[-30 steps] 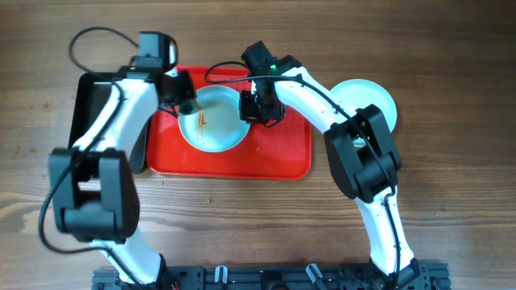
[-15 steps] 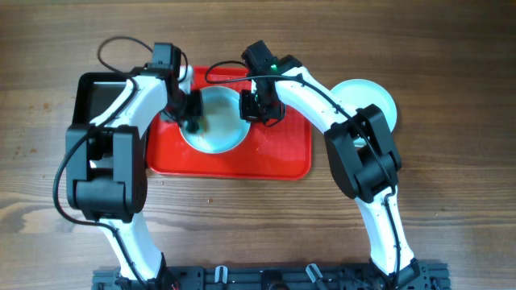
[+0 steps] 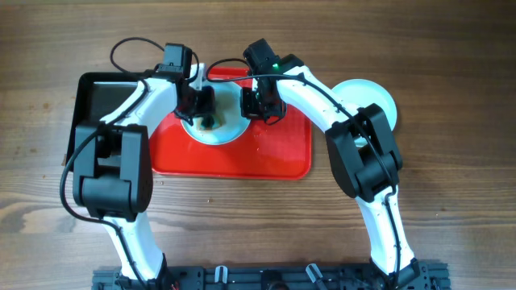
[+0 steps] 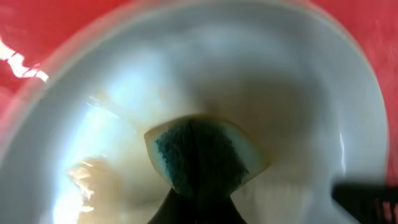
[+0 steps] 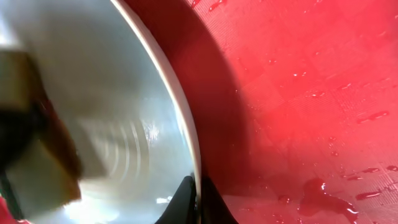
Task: Clean dirty plates on tray and stack at the side
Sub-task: 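Scrub the third plate with the sponge while the right gripper holds it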
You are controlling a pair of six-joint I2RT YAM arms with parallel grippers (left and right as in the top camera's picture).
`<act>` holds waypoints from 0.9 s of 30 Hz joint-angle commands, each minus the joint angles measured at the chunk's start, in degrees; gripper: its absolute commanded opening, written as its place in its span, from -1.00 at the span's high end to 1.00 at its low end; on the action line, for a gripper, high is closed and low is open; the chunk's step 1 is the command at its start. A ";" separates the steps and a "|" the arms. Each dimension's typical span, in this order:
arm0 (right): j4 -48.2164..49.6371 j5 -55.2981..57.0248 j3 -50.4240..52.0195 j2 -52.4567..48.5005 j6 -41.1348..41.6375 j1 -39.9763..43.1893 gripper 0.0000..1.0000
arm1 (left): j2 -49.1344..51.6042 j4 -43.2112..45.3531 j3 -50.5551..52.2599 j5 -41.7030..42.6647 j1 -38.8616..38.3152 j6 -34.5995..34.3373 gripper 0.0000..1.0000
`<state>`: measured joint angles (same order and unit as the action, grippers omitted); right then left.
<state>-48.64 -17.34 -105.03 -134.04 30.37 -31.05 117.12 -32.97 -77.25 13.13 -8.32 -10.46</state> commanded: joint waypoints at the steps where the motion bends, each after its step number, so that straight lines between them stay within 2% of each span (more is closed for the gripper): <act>1: -0.22 0.11 0.90 -1.51 -0.33 -0.46 0.92 | 1.95 2.19 0.66 -23.06 -1.31 -15.63 0.92; 5: -0.17 0.13 0.90 -1.51 -0.24 -0.46 0.91 | 1.95 -0.96 0.66 -34.38 -3.52 -18.80 0.92; 7: -0.07 0.11 0.90 -1.51 -0.22 -0.46 0.91 | 1.95 -3.69 0.66 -35.21 -4.50 -18.53 0.92; 10: -0.02 0.11 0.90 -1.51 -0.22 -0.46 0.92 | 1.95 -8.76 0.66 -27.26 -5.46 -10.56 0.92; 13: 0.00 0.11 0.90 -1.51 -0.22 -0.46 0.91 | 1.95 -12.81 0.66 -13.57 -4.81 -4.63 0.92; 17: 0.00 0.11 0.90 -1.51 -0.15 -0.46 0.91 | 1.95 -15.10 0.66 6.88 -2.84 6.99 0.92; 21: 0.00 0.11 0.90 -1.51 -0.13 -0.46 0.91 | 1.95 -13.22 0.66 11.10 -1.99 8.74 0.92; 27: 0.31 0.11 0.90 -1.51 1.16 -0.46 0.91 | 2.08 -2.78 0.66 11.37 -1.90 7.37 0.92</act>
<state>-48.90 -17.82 -105.01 -134.04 30.04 -31.35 117.08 -39.79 -77.62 19.70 -9.37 -3.84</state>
